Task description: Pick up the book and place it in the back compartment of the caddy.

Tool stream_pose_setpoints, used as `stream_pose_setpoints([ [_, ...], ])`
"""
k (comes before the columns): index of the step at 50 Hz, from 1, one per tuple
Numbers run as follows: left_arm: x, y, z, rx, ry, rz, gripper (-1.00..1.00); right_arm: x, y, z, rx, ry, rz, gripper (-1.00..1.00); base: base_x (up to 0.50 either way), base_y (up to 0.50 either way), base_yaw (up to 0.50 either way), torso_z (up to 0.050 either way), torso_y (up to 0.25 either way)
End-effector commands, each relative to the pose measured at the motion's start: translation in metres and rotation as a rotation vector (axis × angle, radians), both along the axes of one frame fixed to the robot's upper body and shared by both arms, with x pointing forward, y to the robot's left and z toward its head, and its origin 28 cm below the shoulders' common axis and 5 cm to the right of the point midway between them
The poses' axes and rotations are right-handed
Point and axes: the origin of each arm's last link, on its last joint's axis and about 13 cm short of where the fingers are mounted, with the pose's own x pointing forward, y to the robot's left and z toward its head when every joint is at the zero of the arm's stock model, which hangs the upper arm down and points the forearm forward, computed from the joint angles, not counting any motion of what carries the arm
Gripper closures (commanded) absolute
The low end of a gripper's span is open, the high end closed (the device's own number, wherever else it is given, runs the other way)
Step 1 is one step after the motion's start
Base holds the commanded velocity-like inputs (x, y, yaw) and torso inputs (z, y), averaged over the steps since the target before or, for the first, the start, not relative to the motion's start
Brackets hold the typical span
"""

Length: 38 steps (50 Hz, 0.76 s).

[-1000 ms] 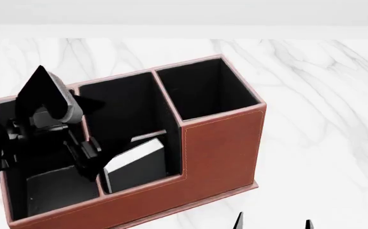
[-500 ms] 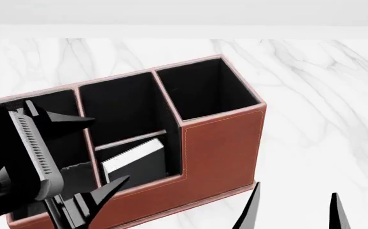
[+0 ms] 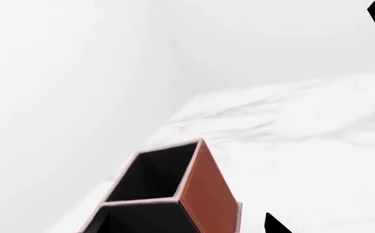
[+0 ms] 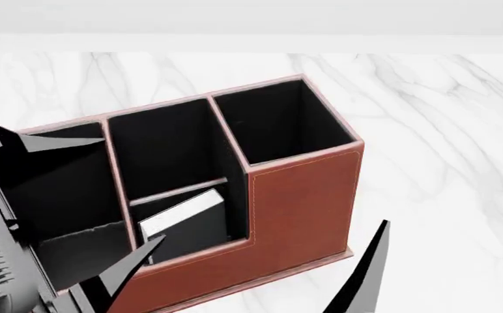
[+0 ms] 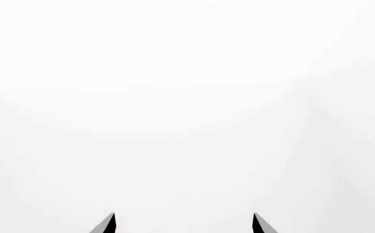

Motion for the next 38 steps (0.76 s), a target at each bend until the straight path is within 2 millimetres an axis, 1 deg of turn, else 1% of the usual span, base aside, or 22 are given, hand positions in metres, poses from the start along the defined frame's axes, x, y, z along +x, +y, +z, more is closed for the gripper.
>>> stream_pose_setpoints([
  [1, -0.016, 0.0, 0.014, -0.013, -0.073, -0.009, -1.0, -0.012, -0.003, 0.019, 0.003, -0.079, -0.017, -1.0, 0.0, 0.0, 0.0, 0.0, 0.0],
  [3, -0.02, 0.0, 0.016, -0.015, -0.091, -0.014, -1.0, -0.013, -0.004, 0.021, 0.008, -0.091, -0.02, -1.0, 0.0, 0.0, 0.0, 0.0, 0.0],
  [8, -0.023, 0.001, 0.021, -0.012, -0.124, -0.012, -1.0, -0.017, -0.006, 0.026, 0.013, -0.114, -0.025, -1.0, 0.0, 0.0, 0.0, 0.0, 0.0],
  [10, -0.028, 0.004, 0.024, -0.021, -0.151, 0.009, -1.0, -0.022, -0.007, 0.027, 0.015, -0.131, -0.027, -1.0, 0.0, 0.0, 0.0, 0.0, 0.0],
  [12, -0.033, 0.001, 0.024, -0.014, -0.146, -0.014, -1.0, -0.026, -0.008, 0.028, 0.011, -0.144, -0.03, -1.0, 0.0, 0.0, 0.0, 0.0, 0.0],
  [18, -0.038, 0.0, 0.025, -0.014, -0.156, -0.021, -1.0, -0.034, -0.009, 0.031, 0.009, -0.176, -0.039, -1.0, 0.0, 0.0, 0.0, 0.0, 0.0],
  [26, -0.044, 0.0, 0.026, -0.014, -0.178, -0.031, -1.0, -0.036, -0.011, 0.033, 0.014, -0.194, -0.04, -1.0, 0.0, 0.0, 0.0, 0.0, 0.0],
  [34, -0.046, 0.0, 0.023, -0.019, -0.199, -0.047, -1.0, -0.036, -0.011, 0.03, 0.016, -0.193, -0.038, -1.0, 0.0, 0.0, 0.0, 0.0, 0.0],
  [38, -0.044, -0.002, 0.021, -0.007, -0.206, -0.045, -1.0, -0.036, -0.012, 0.03, 0.02, -0.2, -0.04, -1.0, 0.0, 0.0, 0.0, 0.0, 0.0],
])
